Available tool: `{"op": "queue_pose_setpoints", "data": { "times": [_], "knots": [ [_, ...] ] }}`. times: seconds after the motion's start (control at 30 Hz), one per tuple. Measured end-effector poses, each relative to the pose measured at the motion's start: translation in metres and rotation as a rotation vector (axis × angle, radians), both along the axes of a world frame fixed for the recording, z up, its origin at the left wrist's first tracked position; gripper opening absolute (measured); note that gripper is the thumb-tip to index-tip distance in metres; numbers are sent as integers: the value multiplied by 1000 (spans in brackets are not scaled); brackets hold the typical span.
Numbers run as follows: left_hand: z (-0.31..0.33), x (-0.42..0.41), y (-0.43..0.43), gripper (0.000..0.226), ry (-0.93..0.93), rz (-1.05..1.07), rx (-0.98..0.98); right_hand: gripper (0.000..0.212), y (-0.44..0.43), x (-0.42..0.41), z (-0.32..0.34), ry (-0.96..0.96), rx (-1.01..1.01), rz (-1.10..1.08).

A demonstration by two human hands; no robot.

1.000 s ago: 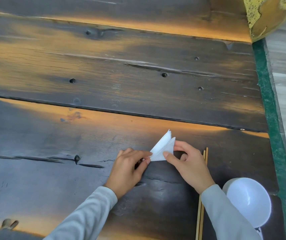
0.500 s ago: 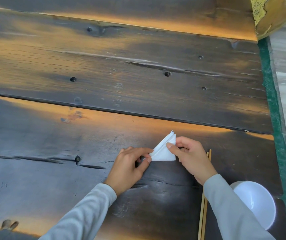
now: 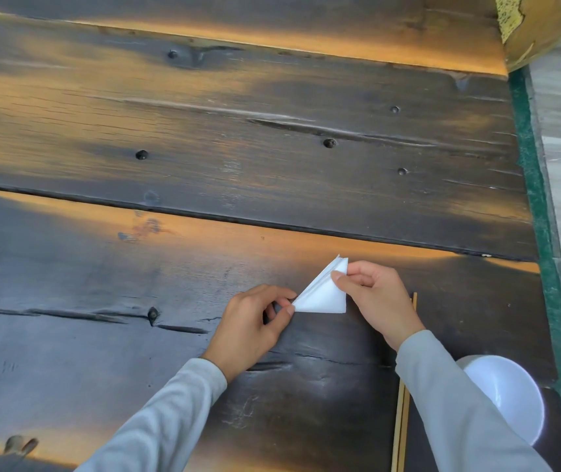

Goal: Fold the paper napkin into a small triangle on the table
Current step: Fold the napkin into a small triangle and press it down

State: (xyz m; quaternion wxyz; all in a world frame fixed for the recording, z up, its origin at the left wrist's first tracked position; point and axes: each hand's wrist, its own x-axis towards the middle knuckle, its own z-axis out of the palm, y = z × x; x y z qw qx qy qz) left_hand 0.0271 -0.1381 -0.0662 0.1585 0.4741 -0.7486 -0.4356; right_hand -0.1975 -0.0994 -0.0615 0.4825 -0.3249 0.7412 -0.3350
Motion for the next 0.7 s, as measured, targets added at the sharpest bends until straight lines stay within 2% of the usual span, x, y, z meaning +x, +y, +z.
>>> {"op": "queue_pose_setpoints", "data": {
  "times": [0.2, 0.33, 0.7],
  "knots": [
    [5, -1, -4, 16, -25, -18, 33, 13, -5, -4, -4, 24, 37, -9],
    [7, -1, -6, 17, -27, -46, 33, 8, -11, -7, -5, 19, 36, -40],
    [10, 0, -5, 14, -63, -75, -51, 9, -15, -12, -10, 69, 76, -32]
  ]
}}
